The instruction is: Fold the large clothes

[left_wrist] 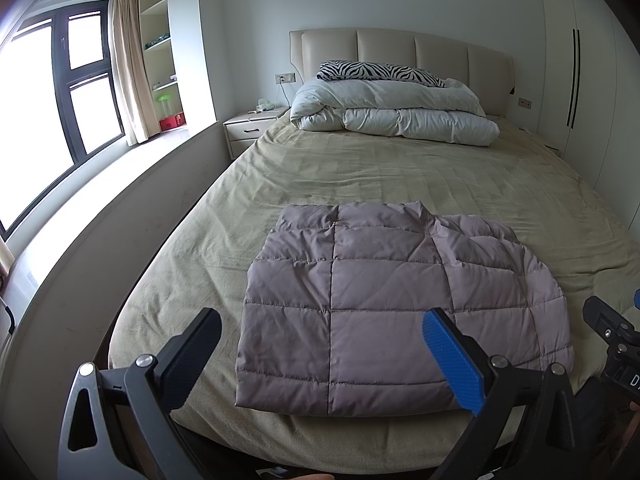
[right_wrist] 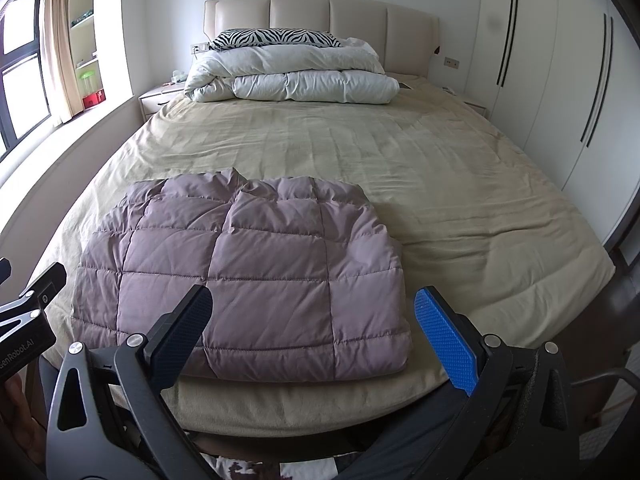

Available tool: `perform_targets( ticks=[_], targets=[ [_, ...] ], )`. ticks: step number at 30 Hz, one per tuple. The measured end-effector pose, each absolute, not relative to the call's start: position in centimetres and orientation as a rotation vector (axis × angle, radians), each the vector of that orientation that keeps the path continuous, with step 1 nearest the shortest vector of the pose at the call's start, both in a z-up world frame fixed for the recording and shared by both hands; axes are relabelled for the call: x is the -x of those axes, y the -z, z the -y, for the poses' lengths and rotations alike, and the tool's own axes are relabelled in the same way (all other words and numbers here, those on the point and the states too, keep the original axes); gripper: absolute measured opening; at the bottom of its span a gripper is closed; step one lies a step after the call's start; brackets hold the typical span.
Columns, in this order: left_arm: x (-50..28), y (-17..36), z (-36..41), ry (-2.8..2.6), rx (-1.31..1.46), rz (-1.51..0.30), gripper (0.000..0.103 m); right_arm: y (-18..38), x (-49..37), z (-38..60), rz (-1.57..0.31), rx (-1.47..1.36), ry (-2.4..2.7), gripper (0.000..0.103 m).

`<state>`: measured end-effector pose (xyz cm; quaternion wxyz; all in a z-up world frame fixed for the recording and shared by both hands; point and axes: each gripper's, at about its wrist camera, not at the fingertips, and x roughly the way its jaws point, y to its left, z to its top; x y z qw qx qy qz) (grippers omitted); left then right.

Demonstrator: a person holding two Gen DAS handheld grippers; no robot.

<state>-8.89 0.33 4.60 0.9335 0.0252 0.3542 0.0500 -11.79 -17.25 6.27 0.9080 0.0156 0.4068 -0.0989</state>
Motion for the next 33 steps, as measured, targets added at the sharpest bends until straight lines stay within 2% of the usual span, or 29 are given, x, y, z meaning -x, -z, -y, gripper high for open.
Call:
perform_targets(
  ticks=[33],
  targets=[
    [9.35,-4.21,0.33,-0.085,-0.045,-0.719,0.103,-5.93,12.06,16.78,-0.847,-0.037,0.202,0.103]
  ],
)
